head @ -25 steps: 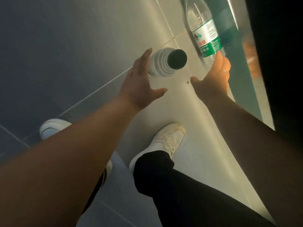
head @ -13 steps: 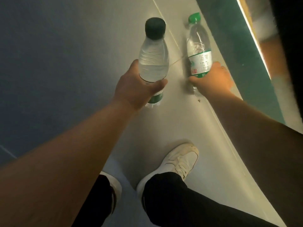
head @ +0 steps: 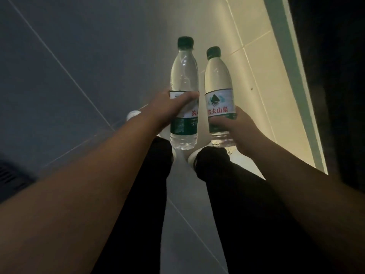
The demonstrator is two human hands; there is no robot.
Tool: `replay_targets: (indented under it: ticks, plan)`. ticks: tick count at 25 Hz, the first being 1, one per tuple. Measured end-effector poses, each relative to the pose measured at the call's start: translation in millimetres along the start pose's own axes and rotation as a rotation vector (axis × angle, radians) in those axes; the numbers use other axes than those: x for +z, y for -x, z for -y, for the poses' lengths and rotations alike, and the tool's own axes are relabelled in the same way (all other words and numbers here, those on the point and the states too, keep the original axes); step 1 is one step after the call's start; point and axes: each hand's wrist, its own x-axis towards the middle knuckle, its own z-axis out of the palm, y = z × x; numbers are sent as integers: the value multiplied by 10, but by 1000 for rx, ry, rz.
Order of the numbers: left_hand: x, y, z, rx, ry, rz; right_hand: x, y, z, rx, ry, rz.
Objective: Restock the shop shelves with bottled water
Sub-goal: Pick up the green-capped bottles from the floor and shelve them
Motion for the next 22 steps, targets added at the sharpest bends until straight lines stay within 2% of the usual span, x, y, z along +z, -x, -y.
replay_targets:
  ticks: [2,5,10,16,22]
  plan:
    - [-139,713,-191,4,85,37,127,740,363,-33,-43,13]
    - [-264,1848,-511,17,234,-6,298,1895,957,-106,-64,59]
    - [-319,3616,-942,194,444,-84,509,3512,1637,-243,-3,171]
    - [57,5447,-984,448,578,-354,473,4843,1979,-390,157,489]
    - [767,6754,-586,646,781,-618,525,5914,1871,-502,299,743]
